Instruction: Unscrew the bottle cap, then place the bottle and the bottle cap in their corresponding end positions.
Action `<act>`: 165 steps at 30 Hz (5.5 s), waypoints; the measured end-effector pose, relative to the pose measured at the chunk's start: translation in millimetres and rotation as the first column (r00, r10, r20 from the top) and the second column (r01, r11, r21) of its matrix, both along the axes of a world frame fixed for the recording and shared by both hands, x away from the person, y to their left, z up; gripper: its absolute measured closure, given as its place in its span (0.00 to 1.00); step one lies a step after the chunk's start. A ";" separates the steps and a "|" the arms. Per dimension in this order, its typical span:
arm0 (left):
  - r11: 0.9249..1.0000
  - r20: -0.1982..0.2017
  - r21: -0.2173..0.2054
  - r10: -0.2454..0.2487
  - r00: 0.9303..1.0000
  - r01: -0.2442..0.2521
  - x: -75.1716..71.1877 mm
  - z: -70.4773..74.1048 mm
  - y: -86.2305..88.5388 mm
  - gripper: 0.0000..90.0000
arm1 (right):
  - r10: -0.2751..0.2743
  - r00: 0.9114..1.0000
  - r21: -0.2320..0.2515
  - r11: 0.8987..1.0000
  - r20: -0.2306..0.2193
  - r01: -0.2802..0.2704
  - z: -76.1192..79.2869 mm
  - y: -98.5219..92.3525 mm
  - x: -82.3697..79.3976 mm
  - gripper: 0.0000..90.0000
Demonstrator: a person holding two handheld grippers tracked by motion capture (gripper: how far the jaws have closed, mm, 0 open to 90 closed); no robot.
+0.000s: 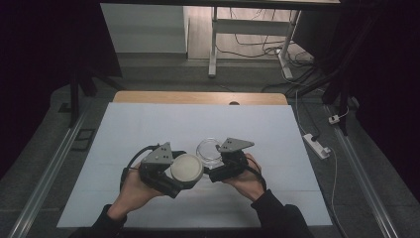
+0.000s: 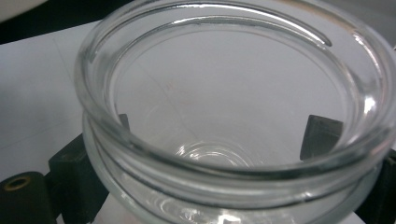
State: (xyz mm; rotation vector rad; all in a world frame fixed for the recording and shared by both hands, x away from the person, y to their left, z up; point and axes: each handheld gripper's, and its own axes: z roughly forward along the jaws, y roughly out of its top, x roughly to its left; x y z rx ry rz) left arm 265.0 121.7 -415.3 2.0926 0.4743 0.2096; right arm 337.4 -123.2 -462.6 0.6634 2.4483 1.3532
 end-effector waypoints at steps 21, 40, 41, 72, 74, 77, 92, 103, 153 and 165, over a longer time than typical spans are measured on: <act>0.999 -0.017 0.014 -0.052 0.999 0.052 -5.6 -31.8 -9.8 0.09 | -0.038 0.999 -0.003 0.999 -0.004 0.038 -4.8 5.4 25.2 0.07; 0.996 -0.023 0.053 -0.072 0.997 0.073 4.6 -66.6 -25.4 0.09 | -0.070 0.997 -0.012 0.997 0.018 0.070 -10.0 12.3 49.4 0.07; 0.996 -0.023 0.053 -0.072 0.997 0.073 4.6 -66.6 -25.4 0.09 | -0.072 0.997 -0.014 0.997 0.019 0.072 -10.5 12.5 50.7 0.07; 0.994 -0.058 0.109 0.008 0.998 -0.001 31.2 -107.6 -45.3 0.09 | -0.117 0.993 -0.023 0.993 0.027 0.117 -24.7 29.6 88.5 0.07; 0.993 -0.057 0.115 0.013 0.998 -0.006 32.9 -109.4 -46.6 0.09 | -0.120 0.992 -0.022 0.992 0.028 0.121 -25.6 30.6 92.0 0.07; 0.992 -0.058 0.125 0.018 0.998 -0.011 34.6 -111.4 -48.6 0.09 | -0.126 0.992 -0.024 0.992 0.030 0.127 -26.7 32.6 96.4 0.07; 0.981 -0.053 0.187 0.059 0.997 -0.048 41.2 -120.9 -59.7 0.09 | -0.136 0.990 -0.030 0.990 0.034 0.137 -32.8 42.2 111.3 0.07; 0.967 -0.063 0.250 0.069 0.996 -0.051 43.9 -126.2 -65.8 0.09 | -0.137 0.990 -0.044 0.989 0.032 0.138 -40.1 42.4 115.0 0.07; 0.987 -0.113 0.149 0.077 0.991 -0.060 44.5 -118.5 -52.9 0.00 | -0.113 0.993 -0.092 0.990 -0.035 0.109 -44.2 28.1 103.6 0.00; 0.993 -0.141 0.099 0.073 0.987 -0.059 38.2 -106.4 -31.7 0.00 | -0.095 0.993 -0.100 0.991 -0.068 0.088 -43.8 19.7 94.6 0.00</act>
